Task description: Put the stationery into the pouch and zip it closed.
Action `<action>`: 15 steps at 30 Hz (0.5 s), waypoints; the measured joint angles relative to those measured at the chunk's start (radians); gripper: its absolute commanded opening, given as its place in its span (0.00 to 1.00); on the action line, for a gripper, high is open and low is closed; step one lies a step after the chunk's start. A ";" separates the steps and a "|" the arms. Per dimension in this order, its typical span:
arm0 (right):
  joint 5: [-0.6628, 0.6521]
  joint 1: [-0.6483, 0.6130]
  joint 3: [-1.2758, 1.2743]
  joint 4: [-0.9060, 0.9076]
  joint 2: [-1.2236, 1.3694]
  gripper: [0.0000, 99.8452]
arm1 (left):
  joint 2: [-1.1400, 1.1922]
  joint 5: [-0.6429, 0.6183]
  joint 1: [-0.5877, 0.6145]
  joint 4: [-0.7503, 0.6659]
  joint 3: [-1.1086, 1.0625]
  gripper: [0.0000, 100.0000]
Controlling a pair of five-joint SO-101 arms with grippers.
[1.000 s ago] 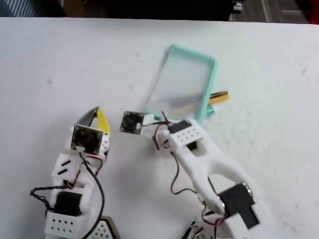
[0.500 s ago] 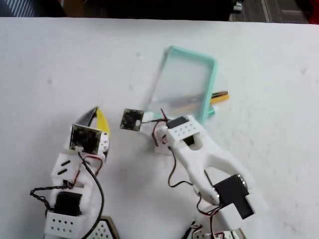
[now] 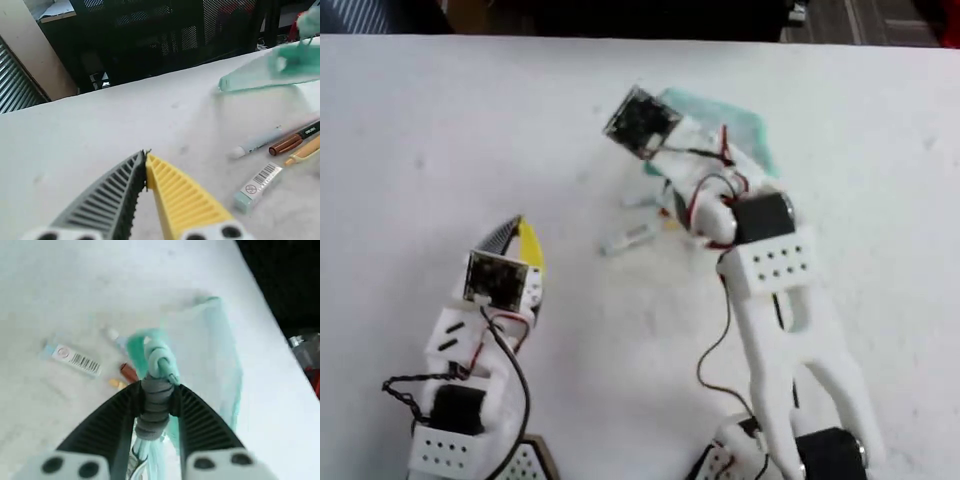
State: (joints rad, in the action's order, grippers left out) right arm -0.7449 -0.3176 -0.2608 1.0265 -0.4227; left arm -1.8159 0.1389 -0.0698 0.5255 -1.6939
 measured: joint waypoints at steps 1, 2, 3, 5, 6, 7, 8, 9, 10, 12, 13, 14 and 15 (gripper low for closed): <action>0.020 0.002 0.018 0.000 -0.009 0.02 | 0.000 0.000 -0.006 0.000 0.000 0.02; 0.038 0.003 0.037 0.000 -0.015 0.02 | 0.000 0.000 -0.009 0.000 0.000 0.02; 0.051 0.003 0.055 0.000 -0.021 0.02 | 0.000 0.000 -0.012 0.000 0.000 0.02; 0.072 0.003 0.101 0.000 -0.025 0.02 | 0.000 0.000 -0.017 0.000 0.000 0.02; 0.086 0.002 0.124 0.000 -0.032 0.02 | 0.000 0.000 -0.017 0.000 0.000 0.02; 0.106 0.002 0.152 0.000 -0.038 0.02 | 0.000 0.000 -0.017 0.000 0.000 0.02; 0.127 0.002 0.181 0.002 -0.051 0.02 | 0.000 0.000 -0.017 0.000 0.000 0.02; 0.149 0.002 0.215 0.005 -0.063 0.02 | 0.000 0.000 -0.017 0.000 0.000 0.02; 0.175 0.002 0.252 0.015 -0.077 0.02 | 0.000 0.000 -0.017 0.000 0.000 0.02; 0.213 0.002 0.328 0.048 -0.104 0.02 | 0.000 0.000 -0.017 0.000 0.000 0.02; 0.224 0.000 0.365 0.071 -0.120 0.02 | 0.000 0.000 -0.017 0.000 0.000 0.02; 0.232 0.000 0.400 0.100 -0.132 0.02 | 0.000 0.002 -0.017 0.000 0.000 0.02; 0.235 0.000 0.433 0.132 -0.144 0.02 | 0.000 0.002 -0.017 0.000 0.000 0.02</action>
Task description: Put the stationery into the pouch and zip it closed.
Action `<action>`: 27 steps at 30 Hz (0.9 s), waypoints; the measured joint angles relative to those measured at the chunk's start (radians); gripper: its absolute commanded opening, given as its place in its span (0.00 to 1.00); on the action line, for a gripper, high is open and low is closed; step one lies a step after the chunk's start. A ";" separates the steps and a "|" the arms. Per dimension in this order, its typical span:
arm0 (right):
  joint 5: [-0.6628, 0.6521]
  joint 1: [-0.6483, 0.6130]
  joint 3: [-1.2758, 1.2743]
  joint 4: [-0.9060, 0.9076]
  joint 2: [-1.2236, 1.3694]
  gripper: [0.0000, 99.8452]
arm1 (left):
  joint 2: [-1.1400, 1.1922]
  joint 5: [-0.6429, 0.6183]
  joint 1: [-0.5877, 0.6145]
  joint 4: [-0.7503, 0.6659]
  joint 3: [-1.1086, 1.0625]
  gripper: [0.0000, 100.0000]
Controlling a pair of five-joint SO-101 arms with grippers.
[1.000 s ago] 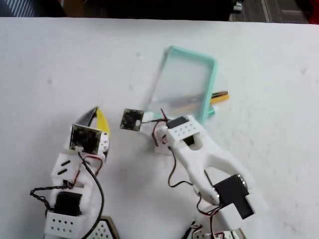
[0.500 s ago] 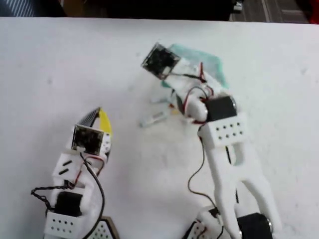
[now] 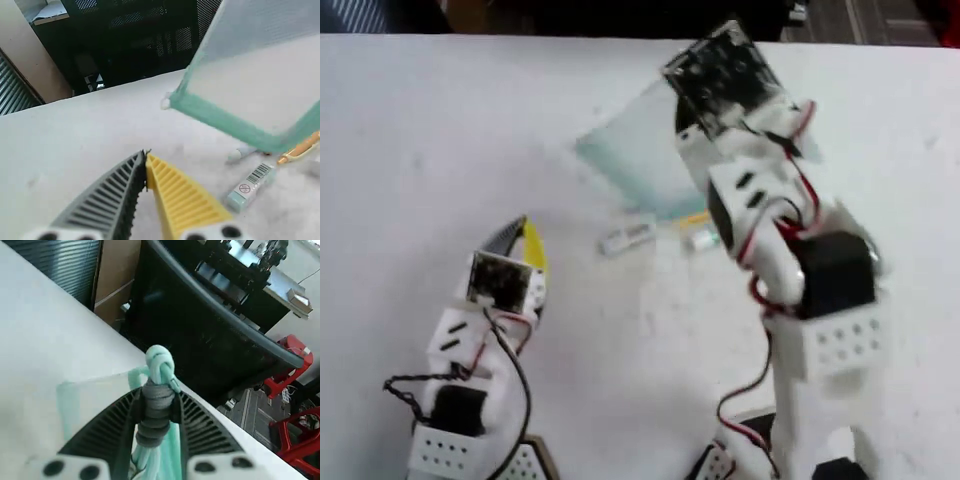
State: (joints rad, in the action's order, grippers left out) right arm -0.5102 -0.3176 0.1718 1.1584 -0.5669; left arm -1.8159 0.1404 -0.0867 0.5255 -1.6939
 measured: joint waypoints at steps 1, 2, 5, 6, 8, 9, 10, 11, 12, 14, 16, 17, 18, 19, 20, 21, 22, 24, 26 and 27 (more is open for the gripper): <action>0.002 0.000 0.029 0.037 -0.009 0.02 | 0.000 0.000 0.000 0.000 0.000 0.02; 0.003 0.000 0.054 0.075 -0.018 0.02 | 0.000 0.000 0.000 0.000 0.000 0.02; 0.003 -0.003 0.107 0.199 -0.046 0.02 | 0.000 0.000 0.000 0.000 0.000 0.02; 0.003 -0.003 0.120 0.239 -0.060 0.02 | 0.000 0.000 0.000 0.000 0.000 0.02; 0.003 -0.003 0.133 0.301 -0.091 0.02 | 0.000 0.000 0.000 0.000 0.000 0.02; 0.003 -0.003 0.137 0.331 -0.107 0.02 | 0.000 0.000 0.000 0.000 0.000 0.02; 0.003 -0.003 0.137 0.362 -0.124 0.02 | 0.000 0.000 0.000 0.000 0.000 0.02; 0.003 -0.003 0.137 0.393 -0.138 0.02 | 0.000 0.000 0.000 0.006 0.000 0.02; 0.003 -0.003 0.137 0.427 -0.147 0.02 | 0.000 0.000 0.000 0.023 0.005 0.02; 0.003 -0.003 0.137 0.494 -0.161 0.02 | 0.000 0.000 0.000 0.097 0.043 0.02; 0.003 0.002 0.124 0.528 -0.167 0.02 | 0.000 0.000 0.000 0.190 0.115 0.02; 0.003 0.002 0.106 0.534 -0.170 0.02 | 0.000 0.000 0.000 0.235 0.153 0.02; 0.003 0.002 0.083 0.535 -0.175 0.02 | 0.000 0.000 0.000 0.276 0.189 0.02; 0.003 0.002 0.055 0.537 -0.183 0.02 | 0.000 0.000 0.000 0.319 0.216 0.02; 0.003 0.002 0.025 0.539 -0.195 0.02 | -0.002 0.000 0.000 0.358 0.236 0.02; 0.003 0.002 -0.011 0.539 -0.210 0.02 | -0.002 0.006 0.000 0.391 0.247 0.02; 0.006 0.000 -0.044 0.539 -0.227 0.02 | -0.002 0.026 0.000 0.422 0.255 0.02; 0.006 -0.003 -0.103 0.537 -0.269 0.02 | -0.002 0.083 0.000 0.477 0.264 0.02; 0.006 -0.005 -0.166 0.528 -0.327 0.02 | -0.003 0.117 0.000 0.516 0.273 0.02; 0.008 -0.005 -0.196 0.526 -0.350 0.02 | 0.000 0.130 0.000 0.531 0.284 0.02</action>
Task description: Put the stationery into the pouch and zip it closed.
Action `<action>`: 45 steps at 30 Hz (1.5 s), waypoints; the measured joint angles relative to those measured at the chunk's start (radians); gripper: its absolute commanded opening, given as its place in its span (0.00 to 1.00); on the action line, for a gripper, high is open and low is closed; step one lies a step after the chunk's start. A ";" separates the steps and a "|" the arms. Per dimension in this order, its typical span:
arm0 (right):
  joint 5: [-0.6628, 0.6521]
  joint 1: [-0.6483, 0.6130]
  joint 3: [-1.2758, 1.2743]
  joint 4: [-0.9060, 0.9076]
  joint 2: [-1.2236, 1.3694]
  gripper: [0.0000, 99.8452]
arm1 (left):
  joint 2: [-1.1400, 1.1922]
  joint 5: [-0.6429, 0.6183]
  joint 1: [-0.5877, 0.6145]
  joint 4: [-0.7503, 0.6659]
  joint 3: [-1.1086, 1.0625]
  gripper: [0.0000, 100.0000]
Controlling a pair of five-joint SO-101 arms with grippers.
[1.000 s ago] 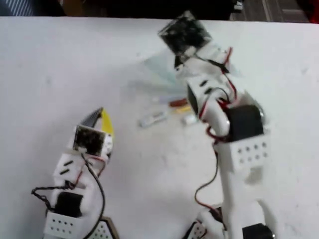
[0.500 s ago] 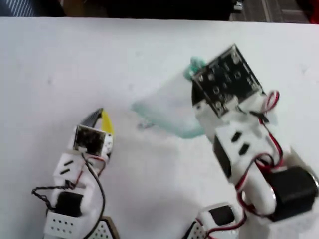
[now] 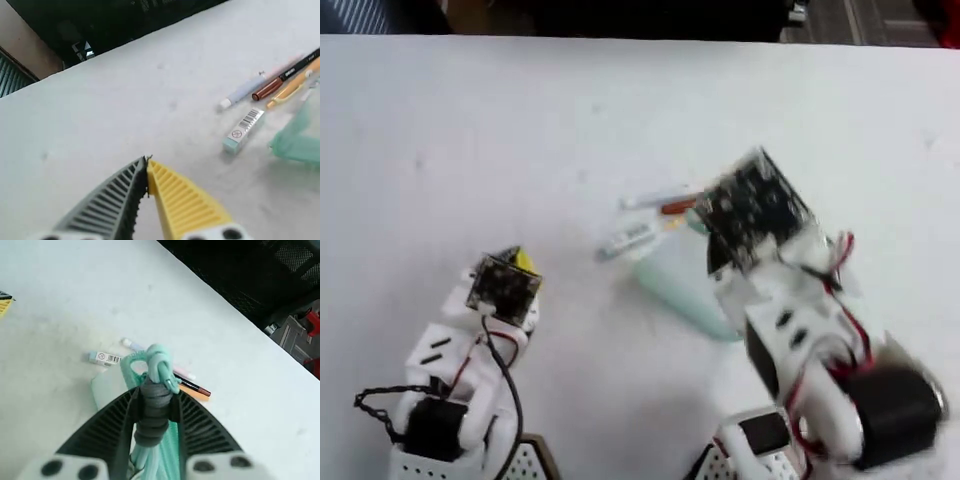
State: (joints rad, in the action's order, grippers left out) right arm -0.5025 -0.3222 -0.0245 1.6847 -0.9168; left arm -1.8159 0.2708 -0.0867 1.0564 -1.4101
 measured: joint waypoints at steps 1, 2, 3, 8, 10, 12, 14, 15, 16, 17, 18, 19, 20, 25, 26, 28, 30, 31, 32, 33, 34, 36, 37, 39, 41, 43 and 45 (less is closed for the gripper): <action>0.000 -0.002 -0.023 0.000 -0.026 0.02 | -0.002 0.012 0.000 0.012 0.014 0.02; 0.000 -0.002 -0.057 0.000 -0.049 0.02 | -0.002 0.025 0.000 0.028 0.032 0.02; 0.000 -0.002 -0.083 0.000 -0.074 0.02 | -0.002 0.038 0.000 0.046 0.057 0.03; 0.000 -0.002 -0.170 -0.006 -0.201 0.02 | -0.012 0.068 0.000 0.152 0.242 0.21; 0.000 -0.002 -0.189 -0.006 -0.244 0.02 | -0.014 0.068 0.000 0.201 0.333 0.23; 0.000 -0.002 -0.199 -0.006 -0.272 0.02 | -0.014 0.068 0.000 0.250 0.411 0.23; 0.000 -0.002 -0.201 -0.006 -0.275 0.02 | -0.015 0.101 0.000 0.293 0.470 0.23; 0.000 -0.002 -0.201 -0.003 -0.275 0.02 | -0.017 0.129 0.000 0.315 0.493 0.23; 0.000 -0.002 -0.201 -0.003 -0.275 0.02 | -0.017 0.155 0.000 0.336 0.511 0.23; 0.000 -0.002 -0.199 -0.003 -0.275 0.02 | -0.017 0.180 0.000 0.356 0.526 0.23; 0.000 -0.002 -0.199 0.000 -0.275 0.02 | -0.017 0.198 0.000 0.373 0.539 0.23; 0.000 -0.002 -0.199 0.000 -0.275 0.02 | -0.017 0.213 0.000 0.390 0.552 0.23; 0.000 -0.002 -0.199 0.000 -0.275 0.02 | -0.017 0.224 0.000 0.402 0.568 0.23; 0.000 -0.002 -0.199 0.000 -0.278 0.02 | -0.017 0.241 0.000 0.411 0.637 0.23; 0.000 -0.002 -0.199 0.003 -0.278 0.02 | -0.017 0.241 0.000 0.385 0.635 0.23; 0.000 -0.002 -0.199 0.003 -0.278 0.02 | -0.017 0.235 0.000 0.282 0.597 0.23; 0.000 -0.002 -0.199 0.003 -0.278 0.02 | -0.017 0.206 0.000 0.152 0.514 0.22; 0.000 -0.002 -0.199 0.003 -0.278 0.02 | -0.017 0.190 0.000 0.081 0.465 0.20; 0.000 -0.002 -0.199 0.003 -0.278 0.02 | -0.017 0.178 0.000 0.009 0.416 0.18; 0.000 -0.002 -0.199 0.003 -0.278 0.02 | -0.017 0.164 0.000 -0.060 0.368 0.16; 0.000 -0.002 -0.199 0.003 -0.278 0.02 | -0.017 0.147 0.000 -0.130 0.322 0.14; 0.000 -0.002 -0.199 0.003 -0.278 0.02 | -0.014 0.107 0.000 -0.265 0.244 0.13; 0.000 -0.002 -0.199 0.003 -0.278 0.02 | -0.014 0.087 0.000 -0.325 0.212 0.13; 0.000 -0.003 -0.199 0.003 -0.278 0.02 | -0.014 0.034 -0.018 -0.443 0.149 0.13; 0.002 -0.038 -0.201 0.003 -0.281 0.02 | -0.014 -0.012 -0.068 -0.542 0.080 0.12; 0.002 -0.129 -0.203 0.003 -0.304 0.02 | -0.011 -0.041 -0.135 -0.620 0.005 0.09; 0.002 -0.230 -0.206 0.003 -0.338 0.02 | -0.002 -0.051 -0.203 -0.684 -0.066 0.07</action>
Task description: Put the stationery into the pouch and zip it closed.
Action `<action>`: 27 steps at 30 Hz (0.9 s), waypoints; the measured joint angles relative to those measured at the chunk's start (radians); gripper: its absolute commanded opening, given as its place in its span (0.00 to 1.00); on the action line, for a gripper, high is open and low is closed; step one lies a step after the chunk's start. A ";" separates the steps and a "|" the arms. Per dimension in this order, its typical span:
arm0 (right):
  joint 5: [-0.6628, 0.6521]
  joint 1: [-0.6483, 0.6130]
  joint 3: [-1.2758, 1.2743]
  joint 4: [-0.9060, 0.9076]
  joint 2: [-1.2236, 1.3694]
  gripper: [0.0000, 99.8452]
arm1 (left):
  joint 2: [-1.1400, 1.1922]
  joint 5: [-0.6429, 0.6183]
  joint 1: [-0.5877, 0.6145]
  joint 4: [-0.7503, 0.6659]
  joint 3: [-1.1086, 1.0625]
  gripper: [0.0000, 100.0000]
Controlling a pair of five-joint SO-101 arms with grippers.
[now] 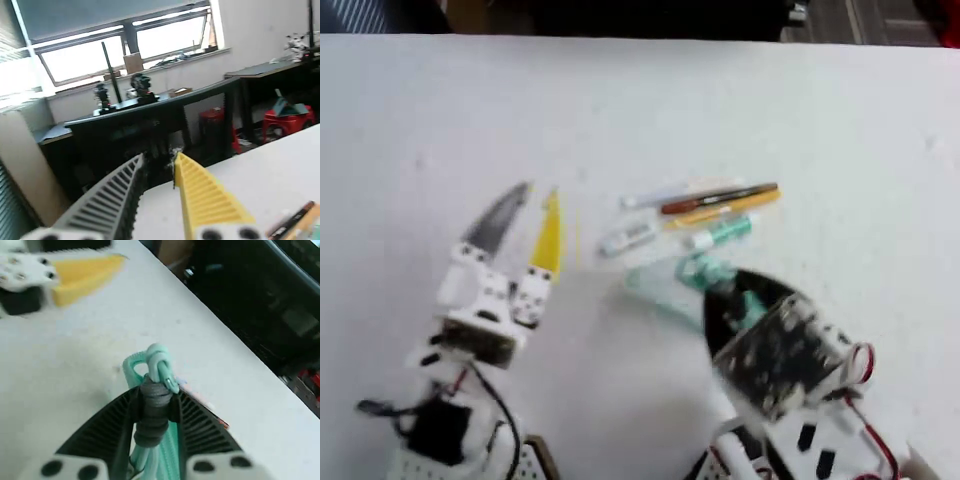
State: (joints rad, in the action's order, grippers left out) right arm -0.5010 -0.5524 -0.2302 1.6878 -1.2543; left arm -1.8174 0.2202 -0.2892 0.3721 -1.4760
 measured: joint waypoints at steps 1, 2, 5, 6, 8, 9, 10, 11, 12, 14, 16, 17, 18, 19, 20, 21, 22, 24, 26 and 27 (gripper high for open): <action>-0.002 -0.049 -0.003 0.002 -0.017 0.02 | 0.002 -0.002 -0.034 -0.021 -0.029 0.06; -0.008 -0.078 -0.006 0.003 -0.029 0.02 | 0.002 -0.005 -0.068 -0.038 -0.054 0.06; -0.064 -0.101 -0.028 0.005 -0.063 0.02 | 0.002 -0.011 -0.146 -0.048 -0.084 0.06; -0.081 -0.103 -0.037 0.005 -0.069 0.02 | 0.002 -0.011 -0.172 -0.037 -0.084 0.06; -0.095 -0.107 -0.048 0.005 -0.078 0.02 | 0.002 -0.011 -0.218 -0.003 -0.084 0.06; -0.100 -0.109 -0.049 0.005 -0.080 0.02 | 0.002 -0.011 -0.241 0.020 -0.084 0.06; -0.107 -0.109 -0.049 0.005 -0.080 0.02 | 0.002 -0.011 -0.258 0.040 -0.084 0.06; -0.120 -0.109 -0.049 0.005 -0.080 0.02 | 0.002 -0.011 -0.275 0.061 -0.084 0.06; -0.132 -0.109 -0.049 0.005 -0.080 0.02 | 0.002 -0.011 -0.292 0.086 -0.084 0.06; -0.147 -0.109 -0.052 0.000 -0.080 0.02 | 0.002 -0.011 -0.328 0.149 -0.084 0.06; -0.150 -0.107 -0.058 -0.006 -0.080 0.02 | 0.000 -0.012 -0.351 0.232 -0.071 0.06; -0.150 -0.107 -0.060 -0.011 -0.080 0.02 | 0.002 -0.011 -0.358 0.273 -0.046 0.06; -0.150 -0.107 -0.060 -0.017 -0.080 0.02 | 0.002 -0.011 -0.359 0.319 -0.015 0.06; -0.150 -0.107 -0.060 -0.018 -0.080 0.02 | 0.002 -0.011 -0.362 0.365 0.020 0.06; -0.150 -0.107 -0.060 -0.018 -0.080 0.02 | 0.002 -0.011 -0.371 0.417 0.057 0.06; -0.150 -0.107 -0.060 -0.018 -0.080 0.02 | 0.002 -0.011 -0.381 0.473 0.098 0.06; -0.150 -0.107 -0.060 -0.020 -0.080 0.02 | 0.002 -0.011 -0.396 0.529 0.140 0.06; -0.150 -0.107 -0.060 -0.020 -0.080 0.02 | -0.012 -0.011 -0.448 0.623 0.199 0.06; -0.152 -0.103 -0.060 -0.020 -0.080 0.02 | -0.012 -0.011 -0.496 0.675 0.224 0.07; -0.152 -0.101 -0.060 -0.020 -0.080 0.02 | -0.014 -0.011 -0.514 0.687 0.229 0.07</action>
State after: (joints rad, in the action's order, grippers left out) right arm -0.6529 -0.6536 -0.2900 1.6678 -1.3341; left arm -1.8313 0.2094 -0.8032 1.0595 -1.2474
